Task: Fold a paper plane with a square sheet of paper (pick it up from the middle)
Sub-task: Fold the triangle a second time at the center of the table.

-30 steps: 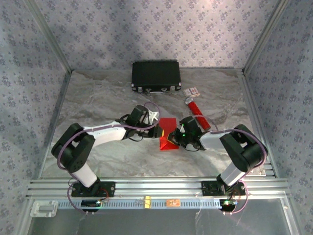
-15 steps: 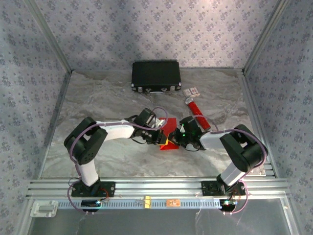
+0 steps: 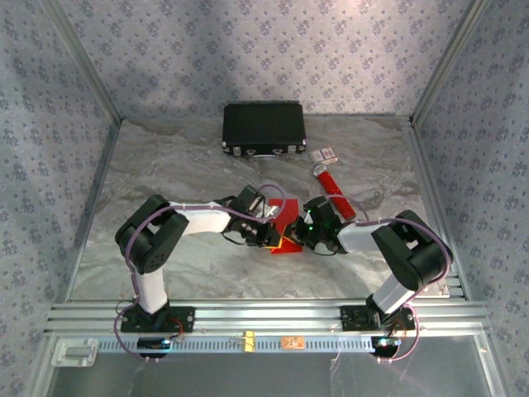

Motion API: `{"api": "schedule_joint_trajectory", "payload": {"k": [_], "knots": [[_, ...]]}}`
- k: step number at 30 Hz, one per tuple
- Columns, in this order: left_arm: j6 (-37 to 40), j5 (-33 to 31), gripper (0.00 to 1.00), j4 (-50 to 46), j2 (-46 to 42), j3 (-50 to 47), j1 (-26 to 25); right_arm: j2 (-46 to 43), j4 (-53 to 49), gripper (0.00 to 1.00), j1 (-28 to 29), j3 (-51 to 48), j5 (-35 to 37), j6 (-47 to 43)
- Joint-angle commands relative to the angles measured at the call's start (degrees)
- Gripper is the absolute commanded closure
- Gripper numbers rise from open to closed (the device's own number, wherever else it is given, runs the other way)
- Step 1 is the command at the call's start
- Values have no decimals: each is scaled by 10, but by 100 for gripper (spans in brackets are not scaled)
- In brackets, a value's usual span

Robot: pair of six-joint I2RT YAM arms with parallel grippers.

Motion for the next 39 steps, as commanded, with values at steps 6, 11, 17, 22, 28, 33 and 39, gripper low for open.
{"api": "schedule_joint_trajectory", "payload": {"k": [6, 11, 17, 22, 28, 33, 39], "knots": [[26, -7, 93, -22, 2, -17, -4, 8, -62, 98, -6, -9, 32, -4], [36, -12, 93, -34, -1, -27, -4, 8, -61, 98, -8, -10, 31, -5], [47, -16, 93, -50, -11, -43, -4, 10, -60, 98, -8, -11, 31, -5], [45, -17, 93, -52, -38, -55, -4, 9, -59, 98, -9, -13, 32, -4], [-8, 14, 93, 28, -83, -70, 0, 4, -61, 98, -8, -14, 32, -4], [-41, 37, 93, 70, -61, -51, 6, 3, -63, 98, -9, -14, 32, -4], [-33, 10, 93, 49, -12, -14, 10, 3, -63, 98, -9, -13, 32, -4]]}}
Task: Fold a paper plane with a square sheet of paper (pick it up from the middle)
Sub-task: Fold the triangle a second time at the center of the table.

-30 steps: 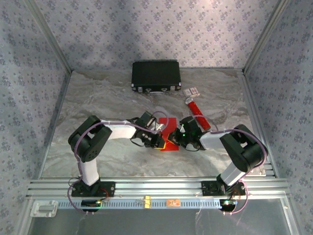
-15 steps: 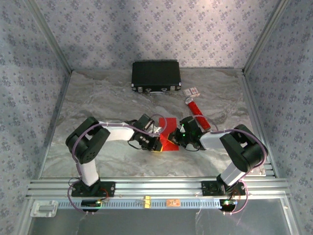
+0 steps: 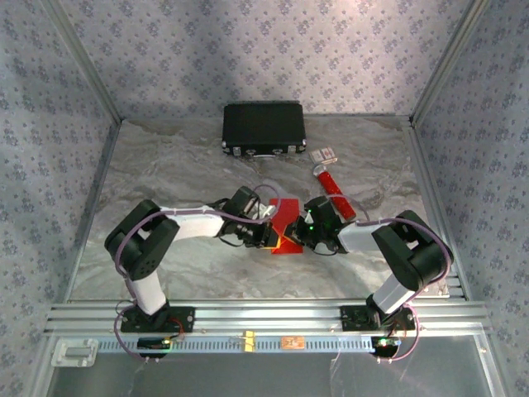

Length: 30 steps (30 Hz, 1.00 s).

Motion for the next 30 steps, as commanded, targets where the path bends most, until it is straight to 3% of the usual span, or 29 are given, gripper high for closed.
{"api": "schedule_joint_trajectory", "payload": {"k": [1, 7, 15, 30], "knots": [[-4, -5, 93, 6, 32, 26, 7, 4, -59, 98, -6, -13, 32, -4], [16, -21, 92, -39, 64, 30, 8, 8, -58, 98, -6, -12, 31, -4], [37, -46, 93, -82, 43, -17, 17, 12, -55, 98, -6, -3, 27, -7], [38, -45, 97, -76, 44, -18, 20, -32, -43, 96, 12, 25, -6, -43]]}}
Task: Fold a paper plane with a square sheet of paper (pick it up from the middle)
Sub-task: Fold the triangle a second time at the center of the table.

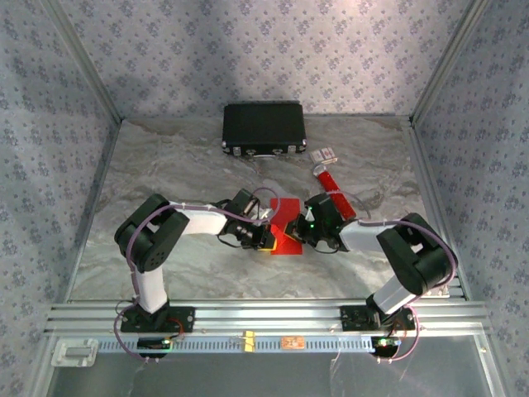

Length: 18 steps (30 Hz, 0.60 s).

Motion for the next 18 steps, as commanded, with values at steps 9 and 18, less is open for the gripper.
{"api": "schedule_joint_trajectory", "payload": {"k": [9, 18], "knots": [[14, -31, 98, -61, 4, -17, 5, 44, -7, 97, 45, -11, 13, 12], [19, -35, 100, -66, 9, -18, 6, 43, -24, 97, 2, 8, 10, -3]]}}
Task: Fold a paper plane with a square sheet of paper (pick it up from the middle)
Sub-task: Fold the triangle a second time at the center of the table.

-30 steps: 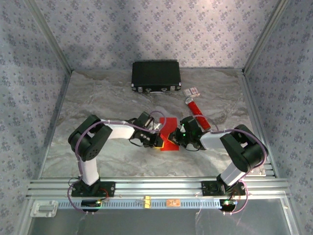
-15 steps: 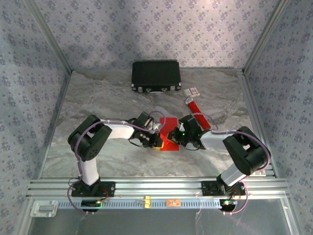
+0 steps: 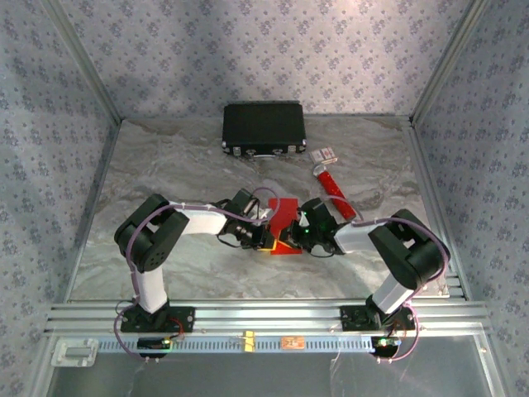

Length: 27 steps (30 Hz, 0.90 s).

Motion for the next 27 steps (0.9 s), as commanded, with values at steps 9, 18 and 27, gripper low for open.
{"api": "schedule_joint_trajectory", "payload": {"k": [9, 18, 27], "knots": [[24, -37, 100, -66, 17, -19, 3, 14, -50, 97, -75, 20, 37, -24], [28, -37, 100, -66, 18, -23, 4, 13, -36, 97, -134, 17, 20, -42], [27, -37, 100, -66, 18, -23, 5, -38, -64, 96, -142, 36, 23, -53]]}}
